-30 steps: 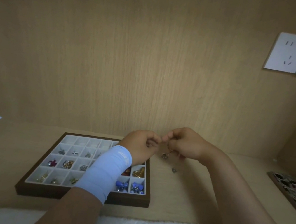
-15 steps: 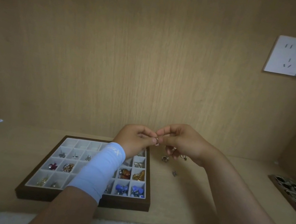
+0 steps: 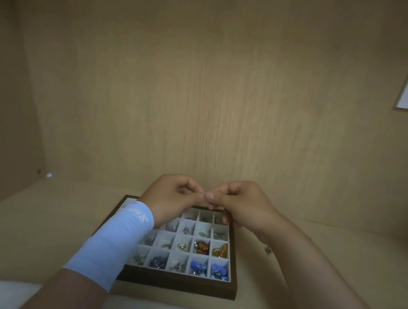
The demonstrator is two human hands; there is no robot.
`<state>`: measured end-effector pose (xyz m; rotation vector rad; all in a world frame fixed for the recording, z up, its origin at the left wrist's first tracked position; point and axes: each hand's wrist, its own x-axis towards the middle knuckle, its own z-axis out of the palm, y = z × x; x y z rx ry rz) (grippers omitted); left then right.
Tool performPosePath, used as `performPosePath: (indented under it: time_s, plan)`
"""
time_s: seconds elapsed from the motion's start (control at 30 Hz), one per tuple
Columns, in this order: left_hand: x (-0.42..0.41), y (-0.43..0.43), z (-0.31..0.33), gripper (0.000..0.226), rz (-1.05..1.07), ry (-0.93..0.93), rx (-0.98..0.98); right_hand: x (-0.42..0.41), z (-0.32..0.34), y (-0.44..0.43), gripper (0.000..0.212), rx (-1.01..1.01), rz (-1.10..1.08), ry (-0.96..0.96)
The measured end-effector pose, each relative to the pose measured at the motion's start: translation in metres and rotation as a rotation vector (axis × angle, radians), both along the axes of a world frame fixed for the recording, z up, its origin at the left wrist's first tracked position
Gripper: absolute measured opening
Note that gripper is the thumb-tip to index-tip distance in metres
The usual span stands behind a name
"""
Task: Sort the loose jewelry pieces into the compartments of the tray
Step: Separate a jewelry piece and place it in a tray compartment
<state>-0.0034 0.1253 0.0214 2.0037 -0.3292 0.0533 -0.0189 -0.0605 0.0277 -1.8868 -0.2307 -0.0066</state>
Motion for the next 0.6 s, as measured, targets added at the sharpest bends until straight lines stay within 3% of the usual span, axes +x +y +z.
performPosePath:
  time_s: [0.17,0.43,0.53,0.6]
  plan:
    - [-0.020,0.037,-0.001,0.007,-0.032,0.011,-0.008,-0.006,-0.003,0.024,0.012,0.027,0.092,0.050]
    - [-0.032,0.081,-0.010,0.003,0.009,-0.095,-0.228,-0.014,-0.002,0.064,0.011,0.081,0.196,0.074]
    - [-0.027,0.088,-0.019,0.007,0.039,-0.115,-0.248,-0.004,-0.002,0.071,0.007,-0.034,0.159,0.003]
    - [-0.020,0.094,-0.026,0.010,0.109,-0.160,-0.086,0.010,-0.002,0.069,0.009,-0.254,0.075,-0.111]
